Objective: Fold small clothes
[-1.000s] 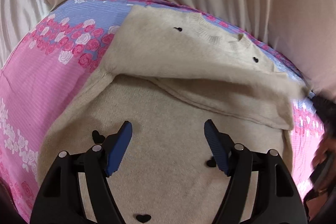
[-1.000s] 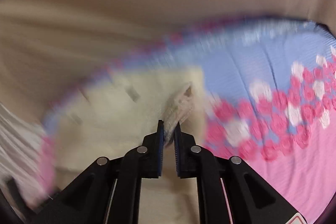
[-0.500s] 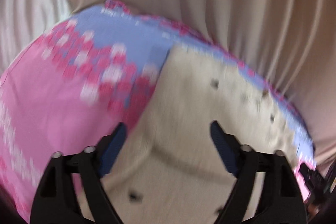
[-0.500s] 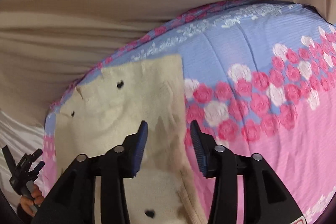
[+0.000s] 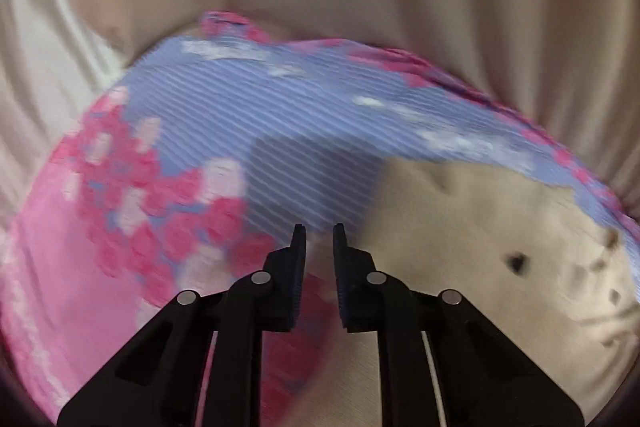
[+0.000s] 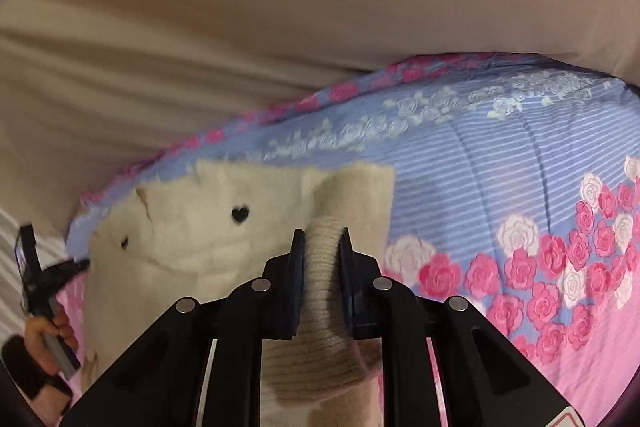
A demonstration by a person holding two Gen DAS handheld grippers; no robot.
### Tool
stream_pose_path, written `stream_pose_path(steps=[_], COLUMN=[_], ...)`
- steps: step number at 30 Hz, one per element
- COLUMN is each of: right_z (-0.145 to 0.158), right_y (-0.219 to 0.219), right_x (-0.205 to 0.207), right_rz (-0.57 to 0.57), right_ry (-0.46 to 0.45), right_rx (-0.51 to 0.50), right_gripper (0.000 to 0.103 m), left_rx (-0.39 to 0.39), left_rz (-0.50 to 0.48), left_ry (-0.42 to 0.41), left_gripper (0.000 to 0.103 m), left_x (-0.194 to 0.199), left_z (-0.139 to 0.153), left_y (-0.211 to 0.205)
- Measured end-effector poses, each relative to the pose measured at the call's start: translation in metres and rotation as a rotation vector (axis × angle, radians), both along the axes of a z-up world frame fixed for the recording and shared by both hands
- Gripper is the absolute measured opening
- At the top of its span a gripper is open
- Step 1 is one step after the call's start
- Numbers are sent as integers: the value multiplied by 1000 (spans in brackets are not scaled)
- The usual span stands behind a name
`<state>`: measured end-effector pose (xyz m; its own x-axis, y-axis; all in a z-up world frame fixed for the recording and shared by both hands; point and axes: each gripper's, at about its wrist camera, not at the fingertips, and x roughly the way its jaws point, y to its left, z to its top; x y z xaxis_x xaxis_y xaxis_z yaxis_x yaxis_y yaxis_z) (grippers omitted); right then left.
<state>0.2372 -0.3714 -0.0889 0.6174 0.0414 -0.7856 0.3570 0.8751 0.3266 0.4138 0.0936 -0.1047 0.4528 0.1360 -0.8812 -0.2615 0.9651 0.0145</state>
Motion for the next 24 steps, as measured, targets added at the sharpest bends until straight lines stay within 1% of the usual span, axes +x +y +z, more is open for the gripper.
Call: stream_pose_path(steps=[1,2,3,4,5,6,7,8,9,11,13,14,15,16,18,20,22,24], right_z=[-10,-27,-33,-28,-20,-12,-6,-2,-3,-12,-22,-28,-33,-36,-42,-49,-52,-51], right_y=[-2,-6,-9,-10,-8,-7,-6,-3,1,8,20,29,38,47,63,77,90,100], right_x=[5,10,7,-4,-14,-30,-47,-69,-91,-131,-173,-196,-217,-238,-267,-284,-297,-300], right_rz=[-2,-4,-11,-26,-43,-56,-60,-52,-37,-20,-7,2,9,12,20,31,38,46], right_ry=[48,150,187,146,114,92,76,62,73,122,178,213,240,256,272,291,290,282], right_rx=[-16,-16,19,62,69,60,58,73,98,145,166,179,193,207,233,249,245,239], right_gripper=[25,31,31,32,43,50,58,58,58,58,58,58,58,58,58,58,59,59], left_rx=[-15,-35,-46,-67,-103,-139,-157,-175,-184,-208,-249,-262,-274,-292,-344,-356,-325,-311], left_rz=[3,-6,-16,-30,-53,-80,-89,-96,-103,-112,-97,-90,-73,-59,-29,-30,-65,-92], left_ry=[26,64,71,41,12,-11,-25,-38,-41,-12,44,67,100,128,174,193,189,197], left_gripper=[14,15,15,19,24,40,59,66,71,71,71,71,71,71,71,71,71,73], left_x=[3,5,3,-6,-17,-32,-48,-67,-81,-122,-171,-186,-209,-229,-267,-288,-306,-315], left_z=[-6,-13,-13,-6,2,11,18,23,25,24,14,9,4,1,-8,-12,-13,-14], left_y=[4,7,9,12,14,17,20,24,27,36,48,54,58,62,71,73,69,65])
